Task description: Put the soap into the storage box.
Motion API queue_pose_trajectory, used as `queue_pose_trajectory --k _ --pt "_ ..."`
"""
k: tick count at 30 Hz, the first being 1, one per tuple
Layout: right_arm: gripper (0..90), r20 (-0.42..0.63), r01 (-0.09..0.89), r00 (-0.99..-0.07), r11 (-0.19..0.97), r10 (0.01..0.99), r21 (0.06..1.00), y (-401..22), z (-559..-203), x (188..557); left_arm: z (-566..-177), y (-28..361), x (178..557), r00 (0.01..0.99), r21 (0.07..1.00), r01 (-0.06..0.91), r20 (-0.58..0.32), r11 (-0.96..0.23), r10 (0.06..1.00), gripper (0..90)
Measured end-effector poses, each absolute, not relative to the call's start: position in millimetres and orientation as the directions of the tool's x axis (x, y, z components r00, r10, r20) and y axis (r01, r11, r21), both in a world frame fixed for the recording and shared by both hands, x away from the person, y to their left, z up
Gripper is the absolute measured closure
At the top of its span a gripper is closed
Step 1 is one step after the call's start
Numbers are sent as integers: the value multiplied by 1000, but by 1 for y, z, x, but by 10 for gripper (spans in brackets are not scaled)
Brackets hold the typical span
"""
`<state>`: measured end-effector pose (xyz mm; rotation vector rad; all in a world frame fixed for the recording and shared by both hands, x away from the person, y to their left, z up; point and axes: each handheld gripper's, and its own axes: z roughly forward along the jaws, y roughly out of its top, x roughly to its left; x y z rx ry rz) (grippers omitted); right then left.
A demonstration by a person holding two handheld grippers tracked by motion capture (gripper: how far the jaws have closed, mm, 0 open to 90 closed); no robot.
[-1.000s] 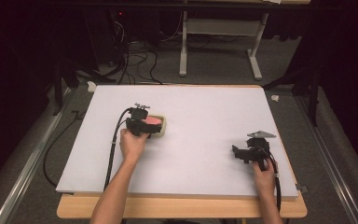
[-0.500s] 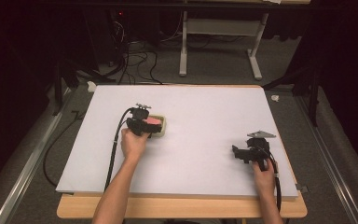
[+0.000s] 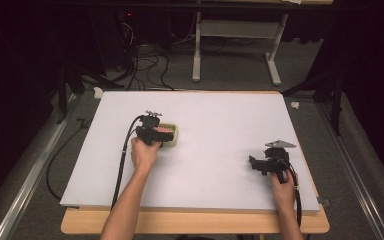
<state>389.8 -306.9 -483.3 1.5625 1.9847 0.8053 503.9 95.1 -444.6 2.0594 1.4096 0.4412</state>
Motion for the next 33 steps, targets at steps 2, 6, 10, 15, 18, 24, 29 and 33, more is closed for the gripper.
queue_pose_trajectory --k 2,6,10,15,18,24,29,33 --pt "142 -16 687 -228 172 973 705 -307 -483 390 -445 95 504 382 641 723 -58 -259 922 136" --pt "142 -15 687 -227 171 974 706 -307 -483 390 -442 97 503 383 662 705 -52 -255 922 113" --pt "142 -16 687 -229 173 973 706 -307 -483 390 -437 100 501 389 678 690 -52 -254 920 103" --pt "142 -15 687 -229 172 973 706 -307 -483 390 -433 102 498 394 684 681 -40 -262 918 101" --pt "142 -16 687 -229 174 973 706 -307 -483 390 -430 103 495 403 691 669 -29 -273 915 103" --pt "142 -15 687 -229 172 973 706 -307 -483 390 -424 106 489 421 706 648 -20 -285 907 109" --pt "141 -16 688 -228 172 973 705 -307 -483 390 -418 109 482 435 723 628 -22 -287 900 122" --pt "142 -15 688 -228 172 973 705 -307 -483 390 -415 112 478 442 734 614 -17 -289 897 126"
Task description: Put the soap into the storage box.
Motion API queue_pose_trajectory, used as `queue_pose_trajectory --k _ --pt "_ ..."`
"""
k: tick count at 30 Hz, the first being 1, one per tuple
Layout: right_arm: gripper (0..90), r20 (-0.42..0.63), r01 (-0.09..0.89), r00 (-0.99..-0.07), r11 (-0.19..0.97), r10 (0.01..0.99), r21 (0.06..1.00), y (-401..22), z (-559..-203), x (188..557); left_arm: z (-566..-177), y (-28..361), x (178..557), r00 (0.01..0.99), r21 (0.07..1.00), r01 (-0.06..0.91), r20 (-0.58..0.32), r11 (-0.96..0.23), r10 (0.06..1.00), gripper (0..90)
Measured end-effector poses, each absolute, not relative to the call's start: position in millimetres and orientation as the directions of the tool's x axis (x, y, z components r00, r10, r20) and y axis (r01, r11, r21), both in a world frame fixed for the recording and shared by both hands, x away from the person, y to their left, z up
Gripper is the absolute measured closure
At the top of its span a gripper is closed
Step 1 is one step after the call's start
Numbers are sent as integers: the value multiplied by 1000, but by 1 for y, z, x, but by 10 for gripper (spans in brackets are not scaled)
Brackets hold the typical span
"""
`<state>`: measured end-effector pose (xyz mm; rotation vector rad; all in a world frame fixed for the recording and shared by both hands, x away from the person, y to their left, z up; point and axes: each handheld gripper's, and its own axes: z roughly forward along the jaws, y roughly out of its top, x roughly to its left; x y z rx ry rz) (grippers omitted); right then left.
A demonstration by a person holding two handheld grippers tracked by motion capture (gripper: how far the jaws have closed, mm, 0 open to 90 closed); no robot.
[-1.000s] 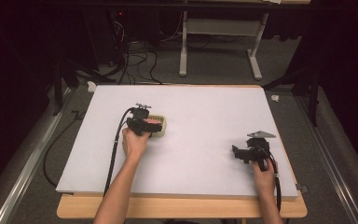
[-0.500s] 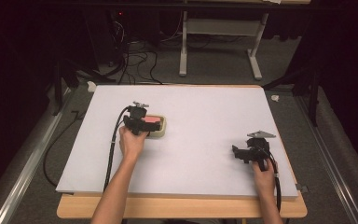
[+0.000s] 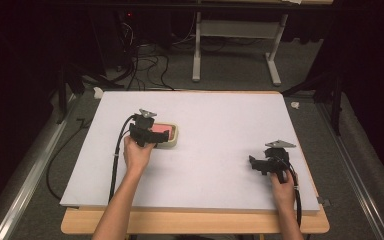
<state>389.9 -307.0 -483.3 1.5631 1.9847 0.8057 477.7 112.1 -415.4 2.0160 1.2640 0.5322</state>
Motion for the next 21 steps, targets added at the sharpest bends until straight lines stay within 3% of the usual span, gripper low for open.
queue_pose_trajectory --k 21 --pt "141 -14 688 -229 172 973 705 -307 -483 390 -406 125 459 470 757 581 -10 -301 883 140"
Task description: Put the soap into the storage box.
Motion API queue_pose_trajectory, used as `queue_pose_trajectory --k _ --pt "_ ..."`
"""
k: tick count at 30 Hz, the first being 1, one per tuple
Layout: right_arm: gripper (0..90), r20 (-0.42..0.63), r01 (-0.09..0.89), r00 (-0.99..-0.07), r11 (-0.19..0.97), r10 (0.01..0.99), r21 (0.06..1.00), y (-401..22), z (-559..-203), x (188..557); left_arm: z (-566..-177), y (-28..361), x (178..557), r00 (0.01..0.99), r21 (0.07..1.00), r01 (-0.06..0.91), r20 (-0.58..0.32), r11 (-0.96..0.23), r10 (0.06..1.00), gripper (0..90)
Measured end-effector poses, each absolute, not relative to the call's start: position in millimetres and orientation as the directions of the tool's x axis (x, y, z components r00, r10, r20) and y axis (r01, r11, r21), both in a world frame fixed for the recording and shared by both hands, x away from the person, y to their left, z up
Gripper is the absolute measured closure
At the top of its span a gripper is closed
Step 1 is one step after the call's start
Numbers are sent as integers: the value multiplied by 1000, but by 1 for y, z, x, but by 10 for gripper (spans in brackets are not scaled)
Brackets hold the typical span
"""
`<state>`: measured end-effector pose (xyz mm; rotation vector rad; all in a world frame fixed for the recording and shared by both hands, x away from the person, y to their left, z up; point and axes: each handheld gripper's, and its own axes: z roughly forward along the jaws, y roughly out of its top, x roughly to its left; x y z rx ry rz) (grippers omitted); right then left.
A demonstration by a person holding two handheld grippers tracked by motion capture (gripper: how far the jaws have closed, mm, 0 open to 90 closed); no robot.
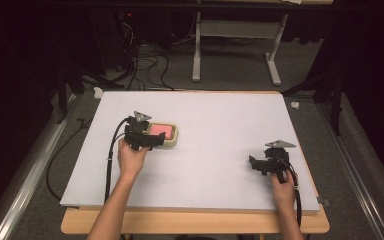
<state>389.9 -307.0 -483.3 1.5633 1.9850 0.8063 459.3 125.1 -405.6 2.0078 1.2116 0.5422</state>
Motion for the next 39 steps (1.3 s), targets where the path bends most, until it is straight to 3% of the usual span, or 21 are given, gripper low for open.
queue_pose_trajectory --k 39 --pt "142 -14 688 -228 172 973 705 -307 -483 390 -403 144 426 485 793 538 -15 -285 874 142"
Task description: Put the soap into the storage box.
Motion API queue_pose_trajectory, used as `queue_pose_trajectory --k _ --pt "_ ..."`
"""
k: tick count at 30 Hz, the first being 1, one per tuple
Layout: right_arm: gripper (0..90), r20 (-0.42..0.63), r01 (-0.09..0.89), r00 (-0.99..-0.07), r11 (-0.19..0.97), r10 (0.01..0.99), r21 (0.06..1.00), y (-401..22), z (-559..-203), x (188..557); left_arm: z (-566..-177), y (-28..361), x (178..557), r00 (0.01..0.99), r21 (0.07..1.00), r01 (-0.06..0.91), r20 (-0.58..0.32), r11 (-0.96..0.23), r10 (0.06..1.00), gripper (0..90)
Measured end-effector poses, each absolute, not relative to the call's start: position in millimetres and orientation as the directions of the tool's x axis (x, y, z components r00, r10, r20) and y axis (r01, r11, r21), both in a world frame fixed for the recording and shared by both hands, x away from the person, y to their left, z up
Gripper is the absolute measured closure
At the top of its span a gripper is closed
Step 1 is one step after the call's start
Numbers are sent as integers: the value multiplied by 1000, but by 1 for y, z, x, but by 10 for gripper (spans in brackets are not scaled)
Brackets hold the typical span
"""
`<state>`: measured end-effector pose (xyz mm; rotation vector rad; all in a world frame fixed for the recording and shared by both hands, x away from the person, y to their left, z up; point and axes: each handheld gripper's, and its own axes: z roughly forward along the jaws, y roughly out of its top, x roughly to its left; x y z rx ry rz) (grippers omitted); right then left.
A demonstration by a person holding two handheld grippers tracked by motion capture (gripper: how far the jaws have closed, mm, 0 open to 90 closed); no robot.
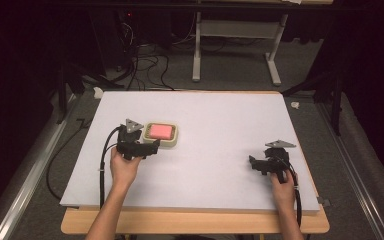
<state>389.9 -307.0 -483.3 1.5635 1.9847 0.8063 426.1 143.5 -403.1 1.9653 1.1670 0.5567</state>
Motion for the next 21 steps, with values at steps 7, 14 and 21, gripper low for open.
queue_pose_trajectory --k 7,14,21 --pt "141 -15 688 -228 172 973 705 -307 -483 390 -400 144 421 491 801 528 -17 -283 871 142" --pt "142 -15 688 -228 172 974 705 -307 -483 390 -403 149 415 487 804 523 -9 -283 874 143" --pt "142 -14 688 -228 171 974 705 -307 -483 390 -405 153 410 485 811 519 -18 -272 874 145"
